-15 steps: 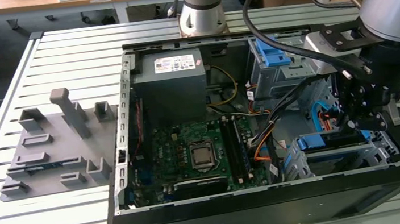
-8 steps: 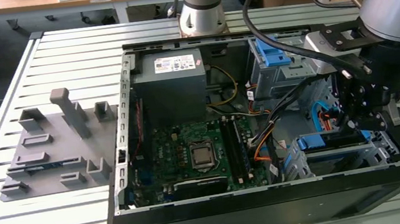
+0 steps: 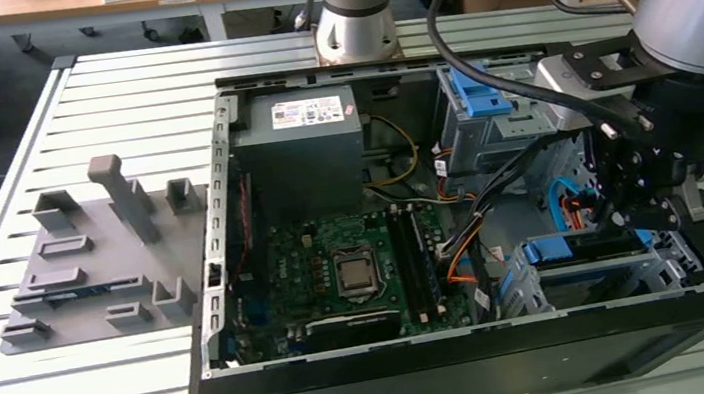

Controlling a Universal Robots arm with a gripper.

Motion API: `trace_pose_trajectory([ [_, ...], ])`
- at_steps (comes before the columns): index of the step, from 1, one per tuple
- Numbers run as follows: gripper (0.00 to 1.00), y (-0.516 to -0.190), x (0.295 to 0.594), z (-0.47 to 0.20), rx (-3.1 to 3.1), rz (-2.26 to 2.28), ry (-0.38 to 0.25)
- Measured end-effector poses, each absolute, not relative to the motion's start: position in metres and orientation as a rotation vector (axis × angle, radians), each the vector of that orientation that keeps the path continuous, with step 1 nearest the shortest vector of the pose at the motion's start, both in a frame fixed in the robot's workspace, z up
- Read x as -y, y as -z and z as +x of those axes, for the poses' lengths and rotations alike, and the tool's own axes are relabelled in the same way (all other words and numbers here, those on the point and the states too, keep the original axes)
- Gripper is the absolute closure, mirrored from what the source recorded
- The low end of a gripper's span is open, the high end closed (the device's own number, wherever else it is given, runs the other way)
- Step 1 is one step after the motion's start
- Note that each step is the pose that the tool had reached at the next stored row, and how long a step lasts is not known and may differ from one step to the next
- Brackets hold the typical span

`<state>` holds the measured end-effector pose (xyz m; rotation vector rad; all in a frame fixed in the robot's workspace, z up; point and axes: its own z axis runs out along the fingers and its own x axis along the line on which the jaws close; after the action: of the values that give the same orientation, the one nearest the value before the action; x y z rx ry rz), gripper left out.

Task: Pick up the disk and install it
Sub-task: 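Insert the first disk wire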

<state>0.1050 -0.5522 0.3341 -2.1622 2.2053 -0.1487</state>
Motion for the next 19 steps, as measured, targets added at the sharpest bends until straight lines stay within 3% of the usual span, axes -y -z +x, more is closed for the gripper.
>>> trace_pose_trajectory([
  [19,0.84,-0.3333,0.5536,0.1052,-2.206,-2.162,0.147],
])
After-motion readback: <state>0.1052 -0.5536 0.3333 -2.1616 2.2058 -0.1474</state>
